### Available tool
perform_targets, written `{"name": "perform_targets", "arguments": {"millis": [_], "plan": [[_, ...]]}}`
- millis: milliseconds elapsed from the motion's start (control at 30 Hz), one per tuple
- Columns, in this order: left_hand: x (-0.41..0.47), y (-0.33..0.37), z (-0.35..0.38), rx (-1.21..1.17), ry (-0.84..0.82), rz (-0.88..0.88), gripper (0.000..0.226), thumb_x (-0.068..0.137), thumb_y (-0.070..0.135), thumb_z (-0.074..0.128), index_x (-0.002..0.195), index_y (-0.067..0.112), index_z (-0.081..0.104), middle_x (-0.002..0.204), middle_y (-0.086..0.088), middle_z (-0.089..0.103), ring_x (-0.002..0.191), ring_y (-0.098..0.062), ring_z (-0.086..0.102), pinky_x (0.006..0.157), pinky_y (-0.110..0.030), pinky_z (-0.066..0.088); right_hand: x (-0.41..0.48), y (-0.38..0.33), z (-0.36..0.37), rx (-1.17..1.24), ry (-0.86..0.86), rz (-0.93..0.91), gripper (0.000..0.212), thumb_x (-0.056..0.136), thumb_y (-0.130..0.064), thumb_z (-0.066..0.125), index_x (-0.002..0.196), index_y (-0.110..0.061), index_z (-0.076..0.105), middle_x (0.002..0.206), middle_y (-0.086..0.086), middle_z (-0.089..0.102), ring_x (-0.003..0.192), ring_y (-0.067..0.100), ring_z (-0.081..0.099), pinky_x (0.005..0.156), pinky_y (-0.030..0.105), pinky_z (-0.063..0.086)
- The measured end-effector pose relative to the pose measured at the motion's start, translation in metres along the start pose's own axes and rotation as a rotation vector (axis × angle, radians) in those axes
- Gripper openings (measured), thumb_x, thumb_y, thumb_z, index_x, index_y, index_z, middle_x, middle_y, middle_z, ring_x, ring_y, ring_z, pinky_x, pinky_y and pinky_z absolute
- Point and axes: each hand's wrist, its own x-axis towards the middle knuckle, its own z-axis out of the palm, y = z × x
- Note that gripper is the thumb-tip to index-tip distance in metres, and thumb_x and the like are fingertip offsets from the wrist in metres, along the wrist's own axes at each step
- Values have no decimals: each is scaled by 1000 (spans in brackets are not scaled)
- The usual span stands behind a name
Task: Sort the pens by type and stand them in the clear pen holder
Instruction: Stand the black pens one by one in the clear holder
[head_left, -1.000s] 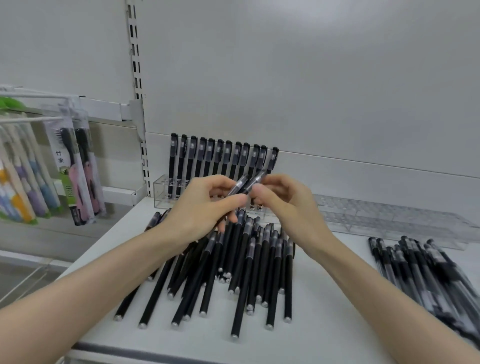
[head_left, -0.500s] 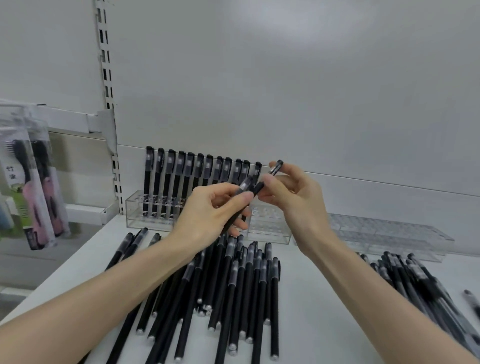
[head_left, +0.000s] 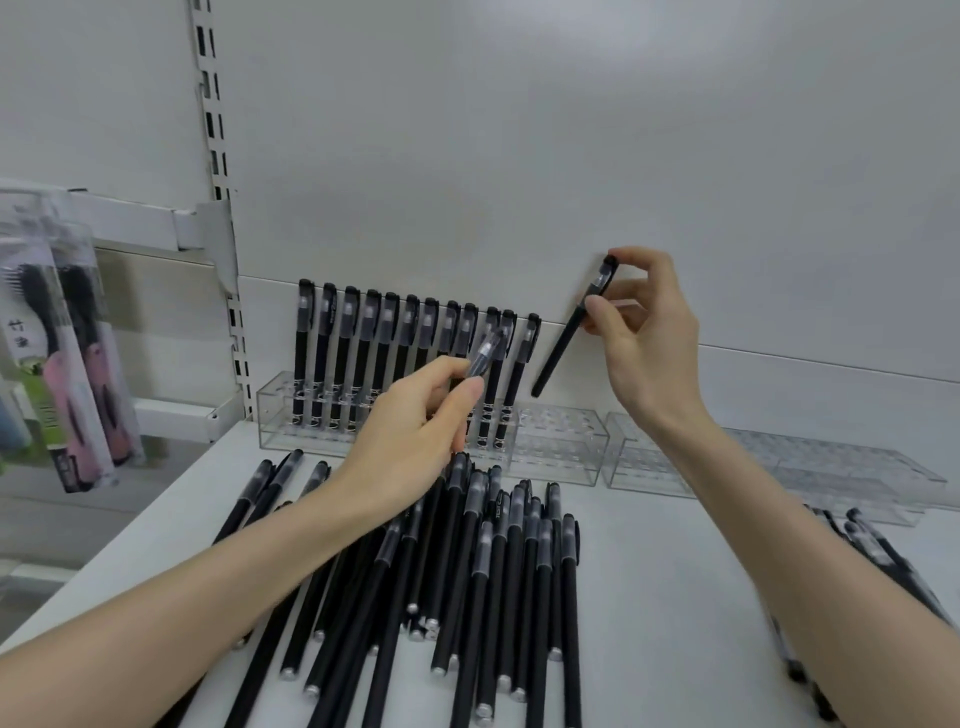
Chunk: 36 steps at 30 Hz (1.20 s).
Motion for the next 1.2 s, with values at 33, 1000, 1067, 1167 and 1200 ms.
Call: {"name": "perform_targets", "arguments": {"millis": [33, 1000, 1067, 1167, 1200], "plan": [[0, -2, 1, 5, 5, 0, 17, 98, 30, 44, 106, 28, 59, 54, 7, 48, 48, -7, 40, 47, -19, 35, -1, 1, 2, -2, -11, -13, 33, 89, -2, 57, 114, -23, 50, 86, -6, 59, 82, 26, 65, 82, 42, 54], [-4, 4, 5, -214, 11, -128, 20, 100, 21, 41, 103, 16, 60, 57, 3, 55, 43, -9, 34, 39, -17, 28, -6, 12, 8, -109, -219, 16, 31, 88, -1, 61, 104, -28, 56, 73, 4, 68, 72, 19, 68, 77, 44, 56], [-5, 5, 5, -206, 8, -124, 20, 100, 23, 40, 105, 20, 60, 59, -1, 54, 40, -7, 32, 37, -15, 26, -6, 11, 9, -114, -236, 27, 30, 88, -1, 61, 104, -26, 57, 73, 5, 68, 72, 21, 68, 78, 45, 56], [-4, 4, 4, -193, 19, -124, 22, 101, 22, 39, 106, 20, 60, 61, -1, 52, 37, -3, 32, 37, -10, 26, -9, 12, 10, -138, -247, 39, 31, 88, -2, 62, 102, -29, 57, 72, 4, 69, 70, 20, 68, 78, 46, 55], [-4, 4, 4, -198, 18, -131, 22, 101, 21, 38, 107, 19, 60, 61, -1, 52, 38, -2, 32, 37, -9, 27, -11, 13, 10, -151, -248, 43, 30, 88, -3, 62, 103, -29, 58, 72, 3, 69, 69, 19, 67, 78, 46, 55]]}}
